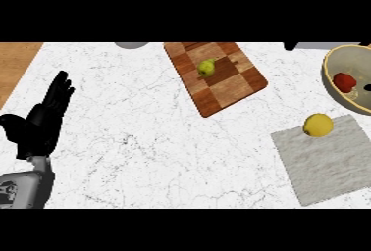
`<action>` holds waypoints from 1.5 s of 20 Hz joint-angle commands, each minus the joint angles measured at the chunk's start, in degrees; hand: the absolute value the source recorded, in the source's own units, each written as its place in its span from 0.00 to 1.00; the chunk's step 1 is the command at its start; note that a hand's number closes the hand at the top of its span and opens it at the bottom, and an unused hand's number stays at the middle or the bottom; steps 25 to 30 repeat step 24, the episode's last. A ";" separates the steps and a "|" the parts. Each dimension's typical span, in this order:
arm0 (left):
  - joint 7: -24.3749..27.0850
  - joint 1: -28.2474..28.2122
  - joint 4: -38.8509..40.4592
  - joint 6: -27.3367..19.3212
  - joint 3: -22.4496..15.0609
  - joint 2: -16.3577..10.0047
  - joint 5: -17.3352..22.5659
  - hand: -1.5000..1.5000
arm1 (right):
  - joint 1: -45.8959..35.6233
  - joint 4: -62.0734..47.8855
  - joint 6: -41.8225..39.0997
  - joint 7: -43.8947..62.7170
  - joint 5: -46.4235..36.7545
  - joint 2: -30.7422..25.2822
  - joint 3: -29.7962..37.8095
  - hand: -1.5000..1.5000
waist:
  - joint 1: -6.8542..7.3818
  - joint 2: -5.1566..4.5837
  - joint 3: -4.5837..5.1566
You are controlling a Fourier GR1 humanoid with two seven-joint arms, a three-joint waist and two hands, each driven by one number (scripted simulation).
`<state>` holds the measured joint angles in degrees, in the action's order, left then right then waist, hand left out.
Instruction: Pick the bell pepper from the placemat and place it in the bowl
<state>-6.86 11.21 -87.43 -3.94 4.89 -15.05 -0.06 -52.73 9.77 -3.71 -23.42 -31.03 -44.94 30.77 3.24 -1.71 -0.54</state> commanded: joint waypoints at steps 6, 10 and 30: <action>-1.46 0.96 -1.04 1.68 1.64 -1.75 1.76 0.50 | 4.05 -3.61 -11.70 -2.92 13.30 -7.52 13.34 0.00 | -0.27 -0.05 -0.04; 0.06 -1.91 -2.16 0.79 1.60 -1.49 0.65 0.50 | 8.41 -4.32 -18.84 -2.60 14.89 -13.29 14.92 0.00 | -0.62 0.13 -0.05; -0.28 -2.04 -2.45 -0.33 1.17 -0.15 0.10 0.50 | 18.60 -3.75 -37.08 -8.29 20.59 -16.91 19.91 0.00 | -1.29 0.35 -0.28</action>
